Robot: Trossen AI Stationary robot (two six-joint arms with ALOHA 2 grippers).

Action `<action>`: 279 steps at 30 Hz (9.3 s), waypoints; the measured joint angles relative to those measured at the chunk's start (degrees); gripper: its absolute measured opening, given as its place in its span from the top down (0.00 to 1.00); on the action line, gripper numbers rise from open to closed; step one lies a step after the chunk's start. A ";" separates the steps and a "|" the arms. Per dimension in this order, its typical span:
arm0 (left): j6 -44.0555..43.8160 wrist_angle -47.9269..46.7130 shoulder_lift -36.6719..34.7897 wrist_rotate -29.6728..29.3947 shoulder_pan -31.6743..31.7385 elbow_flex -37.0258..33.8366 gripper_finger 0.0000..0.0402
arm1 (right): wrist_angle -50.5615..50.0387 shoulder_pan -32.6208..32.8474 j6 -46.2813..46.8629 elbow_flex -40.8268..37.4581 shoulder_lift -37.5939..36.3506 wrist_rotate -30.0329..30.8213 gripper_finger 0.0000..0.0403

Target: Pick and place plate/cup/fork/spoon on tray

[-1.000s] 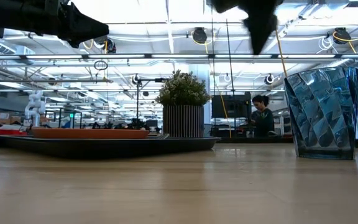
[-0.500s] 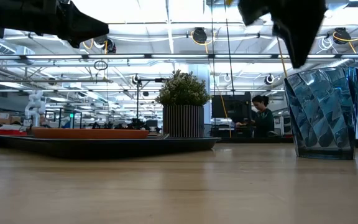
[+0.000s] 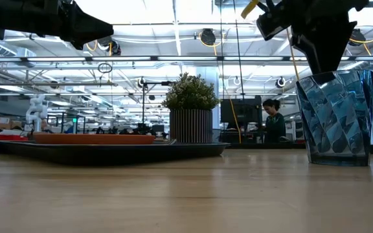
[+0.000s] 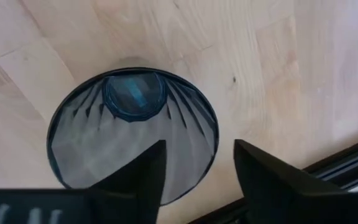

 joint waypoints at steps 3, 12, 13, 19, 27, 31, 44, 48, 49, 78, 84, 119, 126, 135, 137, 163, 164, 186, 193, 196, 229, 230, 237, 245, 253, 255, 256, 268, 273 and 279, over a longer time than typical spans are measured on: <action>0.00 -0.02 0.00 0.00 0.00 0.00 0.76 | -0.26 0.00 0.06 -0.16 -0.84 2.24 0.46; -0.28 -0.02 0.02 0.02 -0.02 0.00 0.76 | 9.69 -1.10 0.19 -11.83 -6.62 4.35 0.41; -0.17 -0.02 0.02 0.02 0.00 0.00 0.76 | 11.62 -1.34 -0.16 -13.33 -7.30 4.10 0.42; 0.31 -0.02 0.02 0.01 0.00 0.00 0.76 | 17.47 -2.78 -3.97 -18.37 -9.28 -0.29 0.57; 0.48 -0.02 0.02 0.00 0.00 0.00 0.76 | 20.03 -2.91 -11.16 -18.27 -9.48 -1.56 0.97; 0.50 -0.02 0.02 -0.02 0.00 0.01 0.76 | 23.76 -3.29 -13.52 -17.75 -9.39 -0.34 0.99; 1.09 1.46 0.02 -0.50 0.00 0.01 0.76 | 38.09 -12.57 -33.63 -3.27 -8.78 10.51 1.00; 1.68 1.46 0.02 -0.52 0.00 0.00 0.76 | 51.41 -15.92 -41.26 -3.10 -8.67 10.44 1.00; 1.70 1.46 0.02 -0.52 0.00 0.00 0.76 | 54.81 -16.76 -42.94 -3.10 -8.47 10.34 1.00; 0.04 -7.89 0.01 -5.55 0.39 0.57 0.76 | 22.94 -28.86 -23.25 -3.11 -10.15 6.20 1.00; -2.82 -15.41 2.66 -5.29 -2.22 5.47 0.76 | 22.65 -29.29 -25.00 -4.14 -10.18 6.23 1.00; -4.36 -70.85 45.33 -5.39 -33.90 29.86 0.69 | 19.51 -40.28 -30.81 -30.84 -42.06 1.34 1.00; -6.14 -73.33 48.99 -5.84 -36.39 29.18 0.53 | 20.64 -40.85 -33.26 -30.86 -38.59 1.25 1.00; -4.72 -66.61 51.14 -12.37 -35.24 24.62 0.49 | 20.54 -41.24 -33.59 -30.86 -37.74 1.18 1.00; -4.73 -65.63 51.81 -12.61 -35.19 24.38 0.48 | 20.58 -41.24 -33.60 -30.86 -38.00 1.20 1.00; -6.23 -45.66 51.82 -11.65 -36.52 17.81 0.89 | 20.90 -41.24 -32.71 -30.86 -38.00 -0.28 1.00; -6.27 -43.74 51.82 -11.19 -36.52 17.81 0.88 | 20.98 -41.24 -32.71 -30.86 -38.00 -0.29 1.00; -5.16 -18.27 59.15 -10.30 -34.36 19.38 0.85 | 21.70 -41.24 -32.77 -30.86 -38.00 -0.33 1.00; -4.41 -17.69 70.58 -11.04 -32.31 30.28 0.87 | 22.03 -41.24 -32.97 -30.85 -38.01 -0.84 1.00; -6.29 -18.39 74.03 -10.50 -30.93 35.91 0.86 | 22.06 -41.24 -32.97 -30.84 -38.02 -2.14 1.00; -33.51 -22.15 86.12 -16.36 -34.94 54.27 0.84 | 19.36 -41.27 -46.81 -25.57 -38.00 -0.06 1.00; -33.48 -21.55 86.12 -16.33 -35.19 54.27 0.84 | 19.39 -41.27 -47.26 -25.57 -38.00 -0.07 1.00; -32.13 -21.56 86.12 -15.96 -37.81 54.27 0.84 | 19.40 -41.27 -48.19 -25.57 -38.00 -0.07 1.00; -30.88 -24.49 86.12 -15.41 -38.69 54.27 0.84 | 19.42 -41.27 -47.59 -25.57 -38.00 -0.07 1.00; -30.25 -22.43 86.12 -15.74 -36.25 54.29 0.84 | 19.30 -41.27 -46.52 -25.57 -38.00 -0.11 1.00; -29.77 -22.40 86.12 -15.62 -36.07 54.29 0.84 | 18.62 -41.27 -46.46 -25.57 -38.00 -0.11 1.00; -29.75 -22.40 86.12 -15.61 -36.09 54.29 0.84 | 18.16 -41.27 -46.46 -25.57 -38.00 -0.11 1.00; -29.53 -22.51 86.12 -15.54 -36.81 54.29 0.84 | 16.89 -41.27 -46.03 -25.57 -38.00 -0.11 1.00; -29.77 -22.49 86.12 -15.50 -36.89 54.29 0.84 | 16.91 -41.27 -46.02 -25.57 -38.00 -0.11 1.00; -31.29 -22.17 86.12 -14.51 -36.87 54.29 0.76 | 16.91 -41.27 -46.04 -25.57 -38.00 -0.11 1.00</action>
